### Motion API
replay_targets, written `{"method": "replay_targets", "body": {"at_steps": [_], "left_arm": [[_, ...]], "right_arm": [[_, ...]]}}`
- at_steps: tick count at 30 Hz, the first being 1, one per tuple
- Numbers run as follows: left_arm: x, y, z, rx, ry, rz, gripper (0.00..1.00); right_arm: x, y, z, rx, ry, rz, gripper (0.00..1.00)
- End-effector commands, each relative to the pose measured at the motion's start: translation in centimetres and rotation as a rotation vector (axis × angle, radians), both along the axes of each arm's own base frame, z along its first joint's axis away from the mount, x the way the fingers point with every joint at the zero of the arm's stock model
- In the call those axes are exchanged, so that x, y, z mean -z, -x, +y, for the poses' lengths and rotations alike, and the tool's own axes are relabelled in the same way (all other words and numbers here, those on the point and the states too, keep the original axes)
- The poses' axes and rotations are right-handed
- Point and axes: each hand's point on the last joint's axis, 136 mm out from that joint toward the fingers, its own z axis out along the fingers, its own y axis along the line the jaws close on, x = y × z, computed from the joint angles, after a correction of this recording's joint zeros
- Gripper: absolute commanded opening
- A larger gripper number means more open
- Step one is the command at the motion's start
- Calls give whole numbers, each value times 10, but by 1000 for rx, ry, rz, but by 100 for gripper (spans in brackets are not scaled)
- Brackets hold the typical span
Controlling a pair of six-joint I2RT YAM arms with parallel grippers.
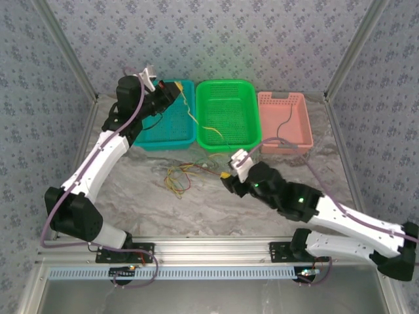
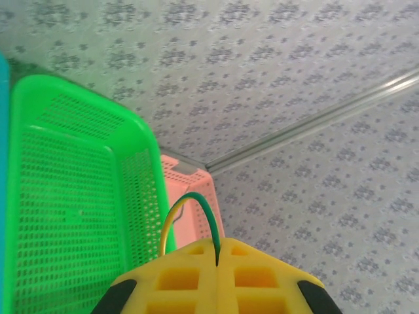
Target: Untangle the cables
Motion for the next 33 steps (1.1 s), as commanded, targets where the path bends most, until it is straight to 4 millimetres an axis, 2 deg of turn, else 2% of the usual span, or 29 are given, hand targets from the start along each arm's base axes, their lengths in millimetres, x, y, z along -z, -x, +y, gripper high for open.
{"method": "replay_targets", "body": {"at_steps": [1,6,10,12,17,23,27,31,33], "left_arm": [[-29,16,-19,97,45,-130,0],[-32,36,-52,200,28,-155,0],[-33,52,-72,263,16,-167,0],[-33,58,-79,285,16,-174,0],[-32,65,-88,304,10,-175,0],[-29,64,-89,305,10,-170,0],[-30,62,-89,296,17,-174,0],[-33,60,-89,290,25,-179,0],[-33,60,-90,290,28,-176,0]], "right_arm": [[-37,8,3,-109,-175,73,58],[-76,-35,11,-146,-344,172,63],[-96,-66,25,-191,-407,235,66],[-92,-80,35,-219,-429,294,66],[-87,-94,49,-269,-490,355,62],[-73,-95,55,-277,-514,404,54],[-57,-100,56,-241,-496,429,40],[-41,-102,55,-196,-445,434,39],[-41,-103,56,-196,-456,433,37]]}}
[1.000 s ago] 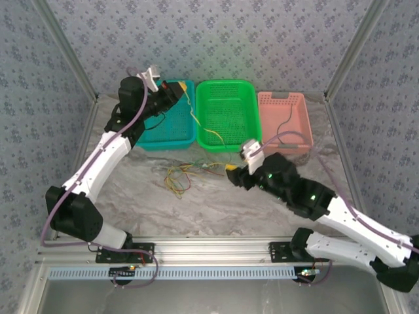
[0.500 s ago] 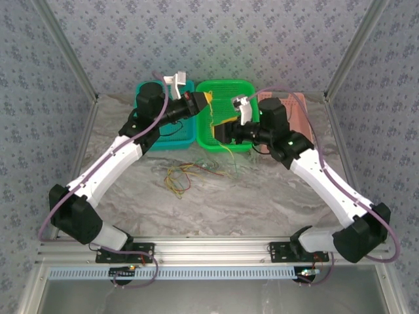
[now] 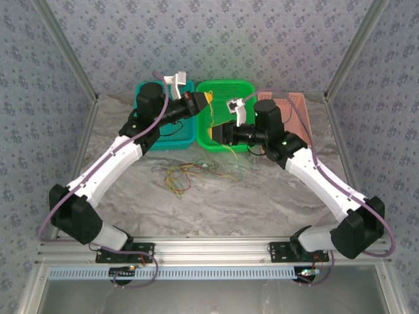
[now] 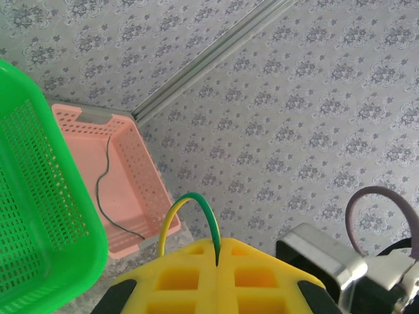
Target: Untangle the cables
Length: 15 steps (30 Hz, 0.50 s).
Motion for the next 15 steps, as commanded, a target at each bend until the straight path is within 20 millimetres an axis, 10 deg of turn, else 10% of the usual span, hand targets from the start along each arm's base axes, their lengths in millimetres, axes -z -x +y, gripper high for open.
{"method": "replay_targets", "body": {"at_steps": [1,8,15], "left_arm": [[-18,-2,-2,1,35,-57,0],[-18,-6,2,-36,33,-46,0],[-16,-20,27,-213,-21,36,0]], "right_arm": [[6,-2,0,15,9,-1,34],[18,-6,-3,76,78,-13,0],[46,-7,-20,314,457,-229,0]]}}
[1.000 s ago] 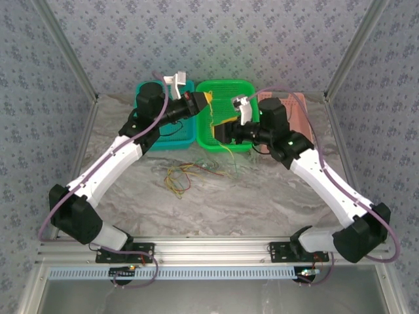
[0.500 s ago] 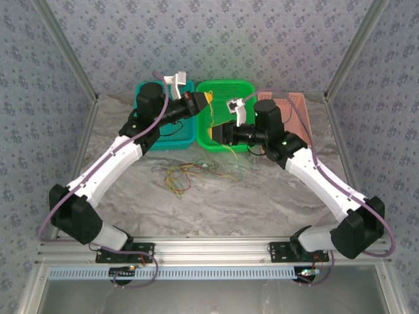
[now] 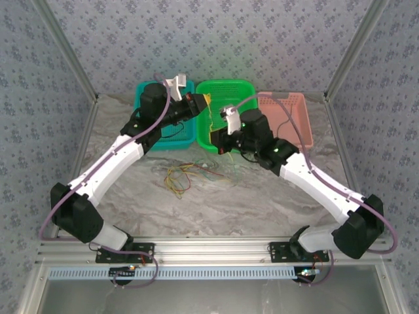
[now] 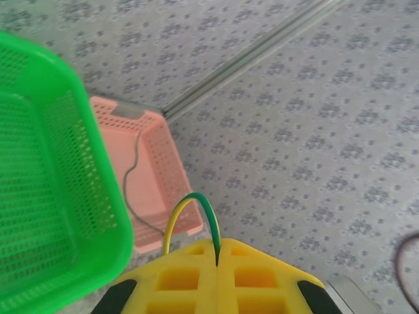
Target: Untangle the cables
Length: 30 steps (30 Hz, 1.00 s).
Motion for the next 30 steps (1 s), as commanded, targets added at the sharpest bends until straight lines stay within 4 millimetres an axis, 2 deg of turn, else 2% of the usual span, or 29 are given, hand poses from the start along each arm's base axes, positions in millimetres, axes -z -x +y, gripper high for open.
{"method": "replay_targets", "body": {"at_steps": [1,3,8,11,14,15,17,19,23,27,30], "left_arm": [[-39,-7,21,-132,34,-49,0],[-41,-9,26,-160,45,-41,0],[-50,-16,39,-205,93,-42,0],[-57,-17,38,-185,124,-50,0],[-66,-13,33,-137,145,-83,0],[-67,-11,30,-111,142,-96,0],[-70,-5,26,-49,138,-126,0],[-68,-1,24,0,124,-155,0],[-70,11,23,97,117,-231,0],[-75,22,14,191,111,-283,0],[-79,32,5,269,110,-314,0]], "right_arm": [[21,-2,-26,182,305,-140,0],[38,1,-31,237,459,-216,0],[48,7,-21,312,703,-391,0],[51,5,-21,355,757,-434,0],[48,8,-19,335,725,-432,0],[45,15,-14,285,679,-418,0],[30,29,-7,193,556,-393,20],[7,43,-9,117,401,-344,36],[-42,63,-29,-22,48,-259,51],[-73,48,-65,13,-195,-177,52],[-89,28,-70,33,-294,-110,52]]}}
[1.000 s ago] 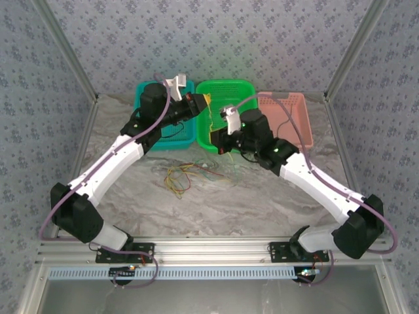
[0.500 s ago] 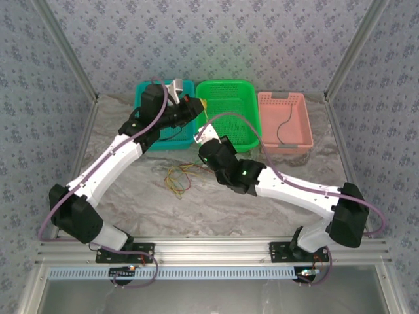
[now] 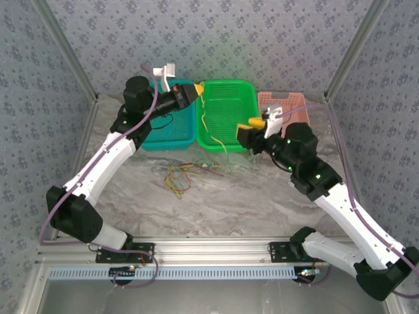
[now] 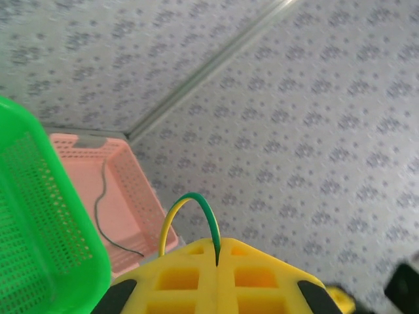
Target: Untangle the cables
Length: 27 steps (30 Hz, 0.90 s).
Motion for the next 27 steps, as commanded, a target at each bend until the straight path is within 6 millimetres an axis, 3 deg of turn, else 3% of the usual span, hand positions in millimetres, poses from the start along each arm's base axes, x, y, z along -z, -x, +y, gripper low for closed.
{"method": "replay_targets", "body": {"at_steps": [1,6,11,22,27], "left_arm": [[-32,30,-15,153,15,-165,0],[-31,47,-32,251,-16,-192,0],[-26,52,-40,280,-30,-187,0],[-20,51,-46,292,-39,-174,0],[-21,54,-49,295,-46,-176,0]], "right_arm": [[-10,-2,29,-190,-185,139,51],[-36,-27,49,-252,-295,184,50],[-33,-43,65,-291,-306,216,48],[-28,-45,64,-282,-319,213,46],[-21,-54,68,-268,-303,239,36]]}}
